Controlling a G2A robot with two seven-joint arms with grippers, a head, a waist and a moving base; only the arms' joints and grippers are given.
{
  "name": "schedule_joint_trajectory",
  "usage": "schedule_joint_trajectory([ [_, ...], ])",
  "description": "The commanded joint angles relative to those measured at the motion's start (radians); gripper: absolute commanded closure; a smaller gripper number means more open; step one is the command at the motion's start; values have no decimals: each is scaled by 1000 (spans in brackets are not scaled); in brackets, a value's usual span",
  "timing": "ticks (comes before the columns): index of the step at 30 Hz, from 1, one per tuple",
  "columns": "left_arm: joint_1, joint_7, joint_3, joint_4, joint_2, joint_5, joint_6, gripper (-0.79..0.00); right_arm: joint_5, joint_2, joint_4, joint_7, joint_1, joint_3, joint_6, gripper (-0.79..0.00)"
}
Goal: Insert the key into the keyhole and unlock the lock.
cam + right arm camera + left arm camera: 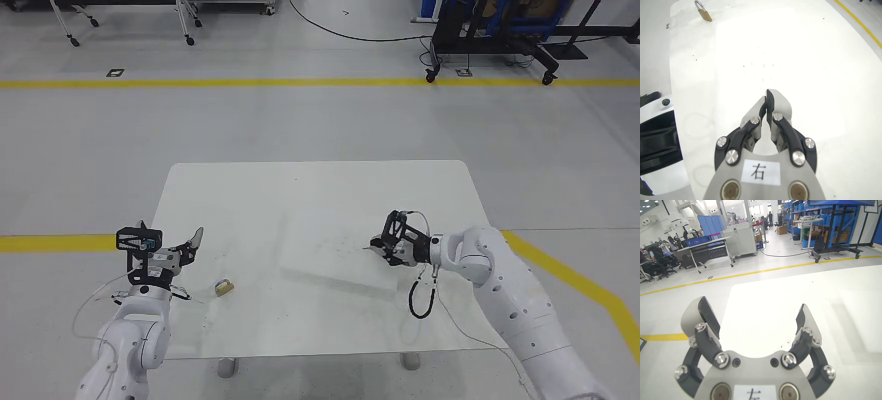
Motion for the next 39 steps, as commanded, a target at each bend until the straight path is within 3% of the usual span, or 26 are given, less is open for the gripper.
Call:
schedule_joint_trajectory([
  [1,0,0,0,0,0,0,0,-785,-13,3,-6,0,-6,1,4,0],
  [8,0,0,0,0,0,0,0,-785,-51,-7,31,63,56,-83,42,0],
  [23,0,1,-1,0,0,1,2,-785,-51,-7,31,63,56,-83,42,0],
  [26,26,-3,22,-62,-1,39,-19,-785,-51,-7,31,63,56,-83,42,0],
  [29,30,-65,71,-147,-1,10,-126,-785,-73,-7,22,28,50,-93,47,0],
  [34,-67,-255,166,-204,3,4,-322,-785,-105,-14,72,-41,84,-138,14,0],
  [39,-243,-370,343,-124,-18,40,-316,-785,-130,-22,122,-129,122,-174,-19,0],
])
